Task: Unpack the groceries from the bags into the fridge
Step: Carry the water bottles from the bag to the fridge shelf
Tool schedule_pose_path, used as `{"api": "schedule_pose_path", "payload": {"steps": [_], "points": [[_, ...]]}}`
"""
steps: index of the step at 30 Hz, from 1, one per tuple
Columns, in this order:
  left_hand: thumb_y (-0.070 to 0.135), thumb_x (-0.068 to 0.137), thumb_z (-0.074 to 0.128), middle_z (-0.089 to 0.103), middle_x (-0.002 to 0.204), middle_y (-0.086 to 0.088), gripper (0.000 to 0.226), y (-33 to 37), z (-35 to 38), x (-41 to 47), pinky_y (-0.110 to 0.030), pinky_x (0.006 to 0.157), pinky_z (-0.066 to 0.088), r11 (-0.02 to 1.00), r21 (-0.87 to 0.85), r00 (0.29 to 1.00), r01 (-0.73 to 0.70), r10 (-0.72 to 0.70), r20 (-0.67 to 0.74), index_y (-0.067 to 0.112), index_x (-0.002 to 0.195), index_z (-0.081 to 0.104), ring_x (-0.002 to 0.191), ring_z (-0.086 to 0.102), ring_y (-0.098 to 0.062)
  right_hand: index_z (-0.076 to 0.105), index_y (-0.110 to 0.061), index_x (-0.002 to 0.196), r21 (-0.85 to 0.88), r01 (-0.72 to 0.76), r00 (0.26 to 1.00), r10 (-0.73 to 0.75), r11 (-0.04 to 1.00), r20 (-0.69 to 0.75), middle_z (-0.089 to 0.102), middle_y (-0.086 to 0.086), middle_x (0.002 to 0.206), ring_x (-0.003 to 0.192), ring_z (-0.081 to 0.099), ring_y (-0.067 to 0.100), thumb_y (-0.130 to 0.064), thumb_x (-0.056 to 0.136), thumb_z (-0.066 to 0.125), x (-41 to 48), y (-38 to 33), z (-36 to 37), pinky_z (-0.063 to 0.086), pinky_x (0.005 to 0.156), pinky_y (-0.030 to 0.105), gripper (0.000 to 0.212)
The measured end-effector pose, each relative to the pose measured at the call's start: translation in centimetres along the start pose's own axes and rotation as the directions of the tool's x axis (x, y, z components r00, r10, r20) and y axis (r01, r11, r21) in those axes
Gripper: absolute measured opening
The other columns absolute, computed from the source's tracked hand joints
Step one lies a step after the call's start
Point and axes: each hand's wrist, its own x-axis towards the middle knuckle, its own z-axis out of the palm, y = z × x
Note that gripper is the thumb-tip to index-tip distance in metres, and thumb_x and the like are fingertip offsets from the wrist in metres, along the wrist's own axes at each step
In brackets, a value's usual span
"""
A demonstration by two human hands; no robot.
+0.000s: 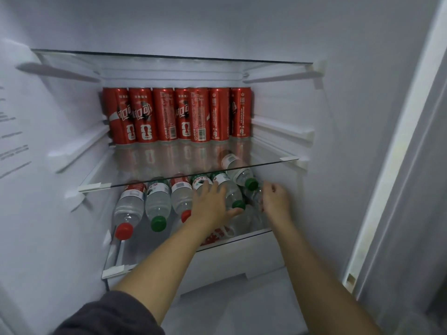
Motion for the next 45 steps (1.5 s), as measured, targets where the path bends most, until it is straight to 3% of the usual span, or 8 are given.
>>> {"api": "schedule_pose_path", "payload": {"steps": [5,10,16,23,32,35,40,45], "points": [[0.081,0.081,0.040,0.020,0.162,-0.006,0.093,-0.5,0.6,0.4,-0.053,0.118,0.012,1.000,0.001,0.999,-0.015,0.015,-0.044,0.023,0.152,0.023,0.150,0.008,-0.030,0.067,-0.004,0.081,-0.095,0.066,0.982,-0.081,0.993,-0.173,0.064,0.010,0.073,0.064,0.055,0.024,-0.021,0.097,0.047,-0.5,1.9,-1.1,0.036,0.054,0.027,0.031],[0.083,0.079,0.039,0.021,0.161,-0.005,0.095,-0.8,0.7,0.9,-0.057,0.118,0.011,1.000,0.001,1.000,-0.018,0.018,-0.023,0.024,0.152,0.023,0.150,0.008,-0.029,0.061,-0.011,0.074,-0.038,0.054,0.996,-0.056,0.998,-0.071,0.061,0.010,0.071,0.062,0.052,0.020,-0.021,0.096,0.048,-0.1,1.8,-0.5,0.040,0.058,0.030,0.028],[0.082,0.079,0.041,0.018,0.162,-0.005,0.094,-0.7,0.9,0.7,-0.058,0.119,0.008,1.000,-0.023,1.000,-0.010,0.010,-0.022,0.025,0.152,0.022,0.151,0.004,-0.029,0.058,-0.004,0.072,-0.004,0.062,0.996,-0.062,0.998,-0.066,0.057,0.014,0.068,0.064,0.051,0.022,-0.020,0.095,0.049,0.1,1.5,-0.2,0.040,0.059,0.033,0.029],[0.082,0.080,0.038,0.017,0.162,-0.006,0.095,-0.9,0.8,0.7,-0.058,0.119,0.007,1.000,-0.005,0.999,-0.029,0.029,-0.015,0.024,0.153,0.019,0.151,0.003,-0.029,0.052,-0.016,0.062,-0.035,0.107,0.993,-0.104,0.994,0.062,0.051,-0.001,0.056,0.055,0.046,0.014,-0.037,0.092,0.065,0.1,0.9,-0.7,0.036,0.053,0.027,0.038],[0.084,0.080,0.034,0.038,0.153,-0.007,0.096,-1.2,0.4,0.4,-0.049,0.113,0.030,0.985,0.145,0.990,-0.091,0.105,-0.096,0.019,0.150,0.027,0.147,0.022,-0.032,0.040,-0.018,0.048,-0.172,0.116,0.993,-0.120,0.978,-0.016,0.038,-0.008,0.041,0.040,0.031,0.007,-0.035,0.081,0.078,0.4,0.1,-0.3,0.025,0.036,0.015,0.053],[0.083,0.081,0.032,0.041,0.151,-0.008,0.095,-1.0,0.2,0.1,-0.050,0.111,0.032,0.975,0.205,0.990,-0.086,0.106,-0.089,0.017,0.149,0.030,0.145,0.026,-0.033,0.042,-0.019,0.049,-0.155,0.124,0.992,-0.127,0.980,-0.009,0.040,-0.008,0.043,0.042,0.033,0.008,-0.036,0.081,0.077,0.1,0.2,-0.5,0.028,0.040,0.019,0.051],[0.080,0.086,0.023,0.052,0.137,-0.007,0.085,-2.3,-0.1,-0.2,-0.044,0.098,0.042,0.934,0.318,0.966,-0.164,0.217,-0.139,0.014,0.136,0.045,0.131,0.044,-0.027,0.042,-0.018,0.049,-0.146,0.128,0.991,-0.131,0.981,-0.007,0.040,-0.007,0.044,0.044,0.032,0.009,-0.037,0.081,0.077,-0.1,0.2,-0.5,0.028,0.044,0.026,0.051],[0.072,0.090,0.026,0.060,0.122,-0.007,0.074,-2.8,0.1,-0.3,-0.035,0.074,0.047,0.918,0.343,0.946,-0.200,0.272,-0.174,0.012,0.119,0.057,0.112,0.054,-0.023,0.041,-0.017,0.048,-0.197,0.128,0.990,-0.137,0.972,-0.031,0.041,-0.006,0.044,0.043,0.032,0.009,-0.036,0.081,0.078,0.4,0.1,-0.1,0.026,0.042,0.023,0.052]]}}
